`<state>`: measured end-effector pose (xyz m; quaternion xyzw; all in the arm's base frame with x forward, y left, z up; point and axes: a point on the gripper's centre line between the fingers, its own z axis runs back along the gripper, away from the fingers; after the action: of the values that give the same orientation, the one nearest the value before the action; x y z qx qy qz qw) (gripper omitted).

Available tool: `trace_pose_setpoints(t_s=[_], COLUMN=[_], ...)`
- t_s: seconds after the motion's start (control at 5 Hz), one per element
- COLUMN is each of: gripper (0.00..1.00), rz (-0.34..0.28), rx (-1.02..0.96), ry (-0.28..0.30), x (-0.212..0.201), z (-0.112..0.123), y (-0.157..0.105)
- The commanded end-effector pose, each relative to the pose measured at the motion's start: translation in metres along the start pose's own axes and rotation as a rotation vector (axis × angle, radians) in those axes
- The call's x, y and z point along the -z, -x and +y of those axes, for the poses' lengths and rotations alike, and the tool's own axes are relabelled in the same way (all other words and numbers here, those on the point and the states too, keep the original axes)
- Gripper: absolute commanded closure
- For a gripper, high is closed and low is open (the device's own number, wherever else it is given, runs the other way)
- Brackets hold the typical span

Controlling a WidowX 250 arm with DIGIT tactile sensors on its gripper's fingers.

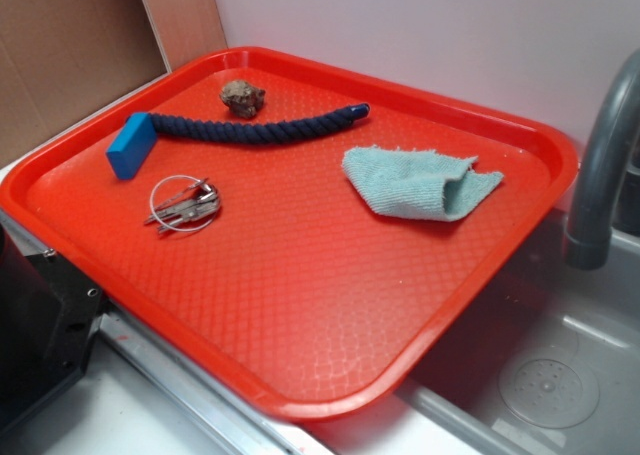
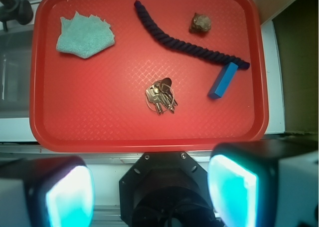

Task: Grab the rock.

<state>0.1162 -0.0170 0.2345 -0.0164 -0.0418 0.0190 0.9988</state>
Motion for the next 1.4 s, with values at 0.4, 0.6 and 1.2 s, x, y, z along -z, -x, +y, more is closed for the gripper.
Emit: trace_pose_setpoints(t_s=[0.4, 0.6, 1.2], gripper=[0.00, 0.00, 0.00], rz=[-0.018, -0.028, -0.104], rx=[0.187, 0.295, 0.557], ry=[-0.076, -0.073, -0.014], x=[0.017, 0.039, 0.103], z=[0.019, 0.034, 0.092], y=[-0.013, -0.030, -0.103])
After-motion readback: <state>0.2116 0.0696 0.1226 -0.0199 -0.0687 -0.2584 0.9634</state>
